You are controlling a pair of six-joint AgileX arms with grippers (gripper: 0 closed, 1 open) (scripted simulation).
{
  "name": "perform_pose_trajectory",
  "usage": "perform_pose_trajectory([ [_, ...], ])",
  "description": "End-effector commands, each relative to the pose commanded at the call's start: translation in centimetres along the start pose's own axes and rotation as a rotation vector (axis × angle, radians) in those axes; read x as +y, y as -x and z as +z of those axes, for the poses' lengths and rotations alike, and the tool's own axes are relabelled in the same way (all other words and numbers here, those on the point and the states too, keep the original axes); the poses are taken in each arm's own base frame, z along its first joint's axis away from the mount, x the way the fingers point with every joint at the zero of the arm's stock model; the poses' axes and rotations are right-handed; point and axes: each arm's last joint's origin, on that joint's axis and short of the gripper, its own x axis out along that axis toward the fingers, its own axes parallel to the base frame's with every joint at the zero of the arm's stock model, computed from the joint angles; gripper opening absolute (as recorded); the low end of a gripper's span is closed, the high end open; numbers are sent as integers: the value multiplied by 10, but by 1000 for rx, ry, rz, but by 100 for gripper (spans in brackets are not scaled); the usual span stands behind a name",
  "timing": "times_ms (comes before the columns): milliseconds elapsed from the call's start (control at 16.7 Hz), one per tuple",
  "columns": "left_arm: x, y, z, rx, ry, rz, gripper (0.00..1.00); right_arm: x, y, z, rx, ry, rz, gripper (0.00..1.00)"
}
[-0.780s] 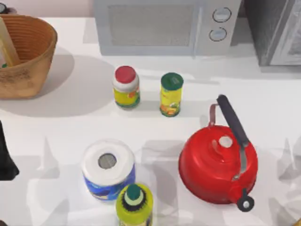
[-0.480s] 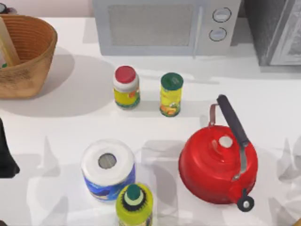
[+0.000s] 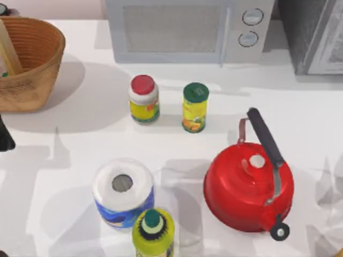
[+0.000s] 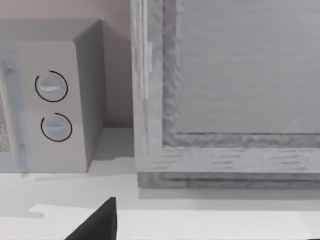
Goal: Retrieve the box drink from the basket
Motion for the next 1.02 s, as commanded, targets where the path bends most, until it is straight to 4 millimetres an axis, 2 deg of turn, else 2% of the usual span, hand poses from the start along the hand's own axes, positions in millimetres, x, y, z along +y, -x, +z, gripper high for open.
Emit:
perform_pose_trajectory([
  [180, 6, -36, 12, -14, -6, -3, 100, 0, 0, 0, 0, 0, 0, 100],
  [360, 15, -76, 10, -18, -10, -4, 100, 0, 0, 0, 0, 0, 0, 100],
  [540, 25, -115, -6, -11, -9, -5, 100, 0, 0, 0, 0, 0, 0, 100],
  [720, 34, -145, -31, -1, -7, -5, 100, 0, 0, 0, 0, 0, 0, 100],
  [1020, 46, -173, -67, 5, -6, -5, 100, 0, 0, 0, 0, 0, 0, 100],
])
